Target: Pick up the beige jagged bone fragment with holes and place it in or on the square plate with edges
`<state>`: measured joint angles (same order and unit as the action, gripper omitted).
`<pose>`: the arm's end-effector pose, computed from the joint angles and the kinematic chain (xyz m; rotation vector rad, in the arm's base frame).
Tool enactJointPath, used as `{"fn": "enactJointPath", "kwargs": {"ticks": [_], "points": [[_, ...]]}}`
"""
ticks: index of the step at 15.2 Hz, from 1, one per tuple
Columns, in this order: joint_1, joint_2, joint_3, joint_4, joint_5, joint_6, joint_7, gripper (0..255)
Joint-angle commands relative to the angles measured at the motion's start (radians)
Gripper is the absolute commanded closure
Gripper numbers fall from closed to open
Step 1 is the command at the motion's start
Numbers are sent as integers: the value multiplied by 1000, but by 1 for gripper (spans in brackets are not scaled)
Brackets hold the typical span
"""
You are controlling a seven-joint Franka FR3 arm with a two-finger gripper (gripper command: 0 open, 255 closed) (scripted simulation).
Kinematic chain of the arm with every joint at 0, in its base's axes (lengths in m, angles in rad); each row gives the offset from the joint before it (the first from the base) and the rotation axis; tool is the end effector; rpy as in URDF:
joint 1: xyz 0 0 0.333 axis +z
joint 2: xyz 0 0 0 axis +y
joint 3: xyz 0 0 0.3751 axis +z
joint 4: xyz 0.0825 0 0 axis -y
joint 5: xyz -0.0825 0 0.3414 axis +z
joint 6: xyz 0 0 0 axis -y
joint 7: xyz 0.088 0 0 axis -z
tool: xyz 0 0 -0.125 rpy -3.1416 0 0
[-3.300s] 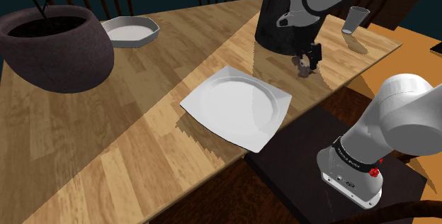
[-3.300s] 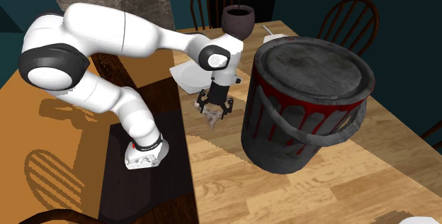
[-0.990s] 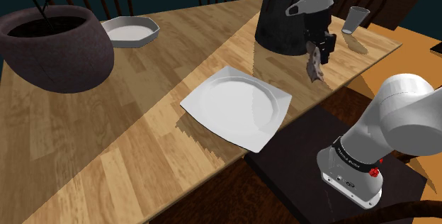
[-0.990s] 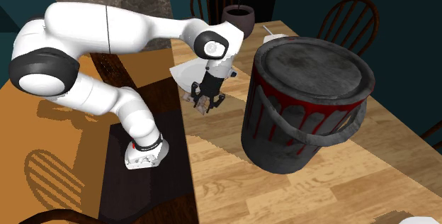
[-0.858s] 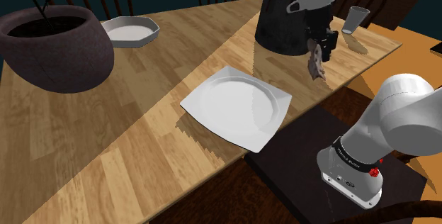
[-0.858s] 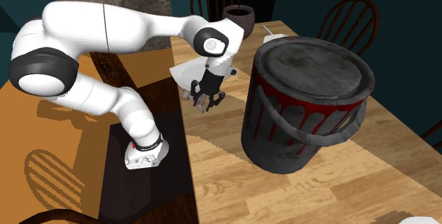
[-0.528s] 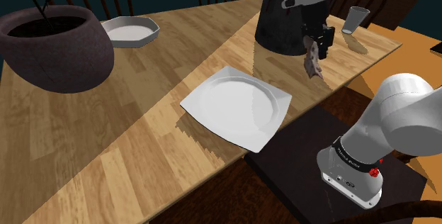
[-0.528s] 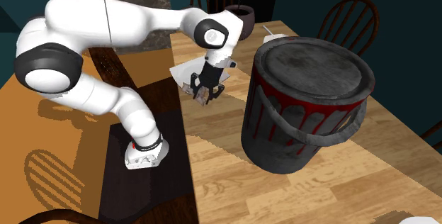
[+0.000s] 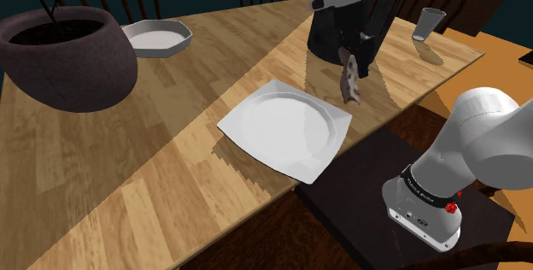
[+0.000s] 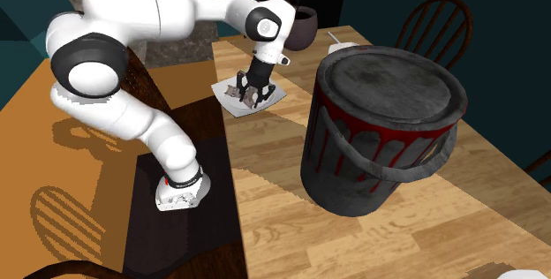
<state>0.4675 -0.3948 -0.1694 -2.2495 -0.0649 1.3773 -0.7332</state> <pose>0.2969 0.0717 0.5408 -2.5506 -1.5000 0.7115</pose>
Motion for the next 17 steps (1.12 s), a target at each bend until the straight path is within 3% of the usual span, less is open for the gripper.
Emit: {"fn": "enactJointPath", "kwargs": {"ticks": [1, 12, 17], "points": [[21, 51, 25, 36, 36, 14, 37, 255], [121, 325, 143, 320, 176, 14, 228, 255], [122, 334, 144, 263, 176, 79, 222, 255]]}}
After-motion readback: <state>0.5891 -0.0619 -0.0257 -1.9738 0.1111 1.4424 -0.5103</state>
